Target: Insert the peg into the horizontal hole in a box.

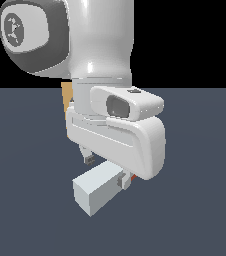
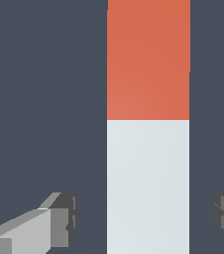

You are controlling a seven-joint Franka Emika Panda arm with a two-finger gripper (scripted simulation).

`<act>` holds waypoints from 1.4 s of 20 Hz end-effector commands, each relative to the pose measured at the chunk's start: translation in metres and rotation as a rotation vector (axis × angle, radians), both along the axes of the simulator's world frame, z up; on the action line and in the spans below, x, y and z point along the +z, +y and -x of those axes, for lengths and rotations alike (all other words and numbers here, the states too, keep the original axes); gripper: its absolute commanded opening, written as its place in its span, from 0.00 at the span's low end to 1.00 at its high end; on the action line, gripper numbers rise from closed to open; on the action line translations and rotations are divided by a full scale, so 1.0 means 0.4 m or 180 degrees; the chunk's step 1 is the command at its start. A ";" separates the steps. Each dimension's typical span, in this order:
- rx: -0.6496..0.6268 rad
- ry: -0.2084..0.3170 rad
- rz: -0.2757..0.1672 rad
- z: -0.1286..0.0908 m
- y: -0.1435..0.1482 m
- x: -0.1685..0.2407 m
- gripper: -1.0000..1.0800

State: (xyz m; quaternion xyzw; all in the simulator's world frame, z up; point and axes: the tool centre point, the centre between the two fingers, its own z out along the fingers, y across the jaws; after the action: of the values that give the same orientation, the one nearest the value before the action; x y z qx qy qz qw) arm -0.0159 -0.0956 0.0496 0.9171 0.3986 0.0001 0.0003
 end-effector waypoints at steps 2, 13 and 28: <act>-0.0007 0.0002 -0.0001 0.002 0.000 -0.042 0.96; -0.0008 0.0002 -0.0001 0.000 0.000 -0.067 0.00; 0.0196 0.0001 0.0000 0.026 0.031 -0.051 0.00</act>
State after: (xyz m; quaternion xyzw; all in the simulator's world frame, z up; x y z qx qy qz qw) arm -0.0254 -0.0870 0.0254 0.9082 0.4185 -0.0022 -0.0009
